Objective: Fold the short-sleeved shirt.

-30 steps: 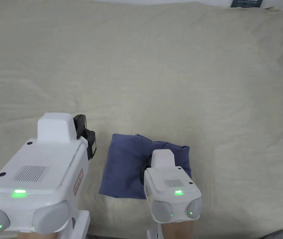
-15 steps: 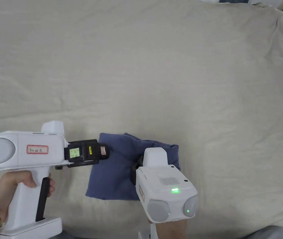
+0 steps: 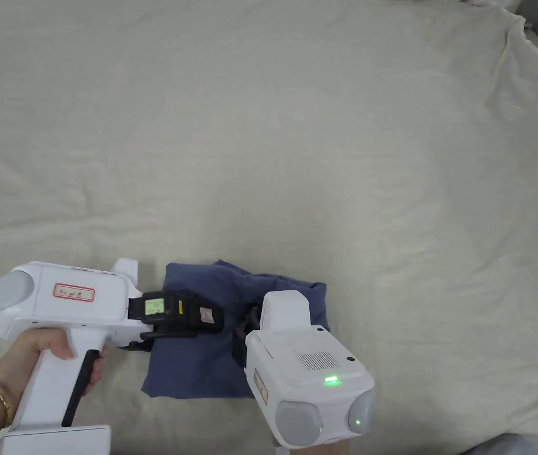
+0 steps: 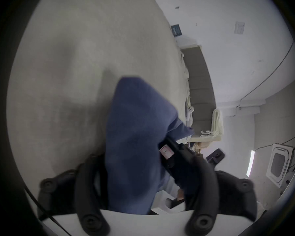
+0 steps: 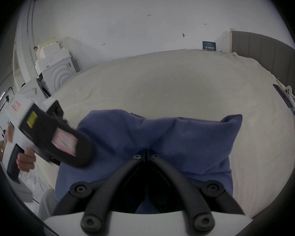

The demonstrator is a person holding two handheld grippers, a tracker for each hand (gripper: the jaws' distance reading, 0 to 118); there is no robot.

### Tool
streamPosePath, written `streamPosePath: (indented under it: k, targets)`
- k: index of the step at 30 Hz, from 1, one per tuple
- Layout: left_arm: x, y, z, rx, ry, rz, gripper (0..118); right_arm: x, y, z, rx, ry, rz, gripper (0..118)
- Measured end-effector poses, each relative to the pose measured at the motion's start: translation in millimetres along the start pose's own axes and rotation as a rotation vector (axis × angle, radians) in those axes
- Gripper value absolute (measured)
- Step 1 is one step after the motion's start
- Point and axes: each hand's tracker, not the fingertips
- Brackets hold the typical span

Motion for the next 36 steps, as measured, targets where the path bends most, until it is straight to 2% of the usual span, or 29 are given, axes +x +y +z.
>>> streamPosePath:
  k: [2,3,5,10,14,17,19,26,28,29,32,36]
  targets:
    - [4.7,-1.3,-6.8,0.007,0.091,-0.047,28,1.2,1.0,-0.3,-0.006,0.001,-0.008,0]
    - [5.7,-3.4,-4.3,0.01,0.042,-0.02,25,2.3,1.3,-0.8,-0.011,0.006,-0.012,0]
    - [11.0,-6.2,-0.1,0.024,0.057,-0.02,22,2.2,2.5,0.1,-0.013,0.011,-0.016,0]
    - [50.5,-9.3,0.0,0.042,0.255,-0.042,19,4.3,19.9,13.1,-0.033,0.044,0.025,0]
    - [82.8,-9.9,16.5,0.045,0.377,-0.051,19,17.8,55.0,67.2,0.158,0.055,0.092,0]
    - [94.6,-9.6,48.5,0.067,0.443,-0.122,19,35.1,84.1,105.1,0.272,0.048,0.103,0]
    - [96.0,-7.5,79.9,0.088,0.522,-0.119,19,48.5,100.4,127.7,0.333,0.026,0.109,0]
    - [60.9,8.2,196.5,0.175,0.871,-0.038,18,82.7,126.5,163.1,0.407,-0.06,0.112,0]
    - [45.3,16.0,228.4,0.192,1.014,-0.022,18,88.0,128.3,165.6,0.412,-0.122,0.132,0]
    - [38.4,20.0,240.7,0.197,1.082,-0.007,18,89.1,128.4,165.5,0.416,-0.144,0.127,0]
    - [12.9,34.6,276.2,0.218,1.29,0.012,18,97.3,128.0,164.6,0.409,-0.174,0.044,0]
    - [-30.7,56.3,315.6,0.293,1.487,0.072,18,97.8,128.9,154.0,0.372,-0.25,0.052,0]
